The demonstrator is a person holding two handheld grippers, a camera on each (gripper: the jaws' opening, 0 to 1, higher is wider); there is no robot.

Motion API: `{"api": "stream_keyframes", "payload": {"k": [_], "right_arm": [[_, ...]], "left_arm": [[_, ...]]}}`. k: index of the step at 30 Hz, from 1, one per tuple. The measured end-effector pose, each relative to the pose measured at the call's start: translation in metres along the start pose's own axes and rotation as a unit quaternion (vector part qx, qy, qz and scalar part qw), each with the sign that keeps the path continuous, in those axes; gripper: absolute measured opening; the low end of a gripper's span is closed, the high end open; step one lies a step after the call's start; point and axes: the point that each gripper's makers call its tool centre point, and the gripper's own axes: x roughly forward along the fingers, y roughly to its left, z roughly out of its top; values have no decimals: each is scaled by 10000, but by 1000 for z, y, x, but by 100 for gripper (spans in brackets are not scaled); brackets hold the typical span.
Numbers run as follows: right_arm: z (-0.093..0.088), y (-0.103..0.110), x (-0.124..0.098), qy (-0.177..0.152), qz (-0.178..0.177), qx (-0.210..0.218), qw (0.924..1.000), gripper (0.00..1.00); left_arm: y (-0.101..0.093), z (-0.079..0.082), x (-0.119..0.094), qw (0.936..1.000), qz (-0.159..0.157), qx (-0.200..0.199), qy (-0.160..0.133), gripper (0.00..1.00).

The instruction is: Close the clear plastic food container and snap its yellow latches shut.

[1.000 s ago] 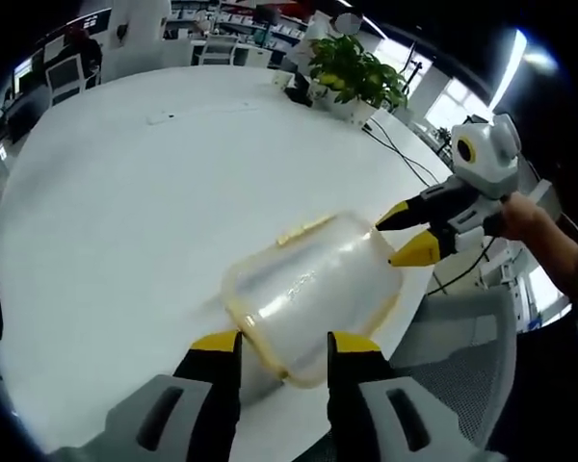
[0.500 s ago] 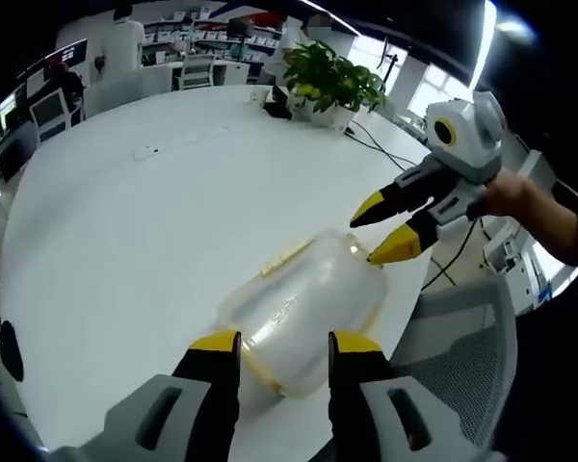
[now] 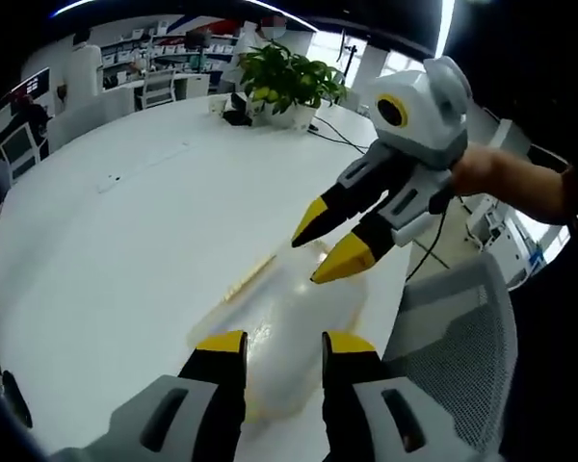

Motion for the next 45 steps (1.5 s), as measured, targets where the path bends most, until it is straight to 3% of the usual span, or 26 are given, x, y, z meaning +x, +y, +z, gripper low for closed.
{"api": "stream_keyframes", "payload": {"k": [16,20,26,33,45], "right_arm": [[6,1,22,210,265,-325,9989,19],[8,-1,23,247,298,-433,9983,20],[7,-3,25,386,399,-710,9959,23],[9,-6,27,467,428,-883,9941,24],[2,-6,31,800,682,-1299,9859,33]], "left_arm": [[-9,2,24,9981,-440,349,248,16],[-15,0,27,9957,-599,634,325,17],[-18,-3,29,9932,-682,886,315,17],[-12,1,34,9934,-688,873,285,16],[-31,-7,29,9862,-862,1370,354,21]]}}
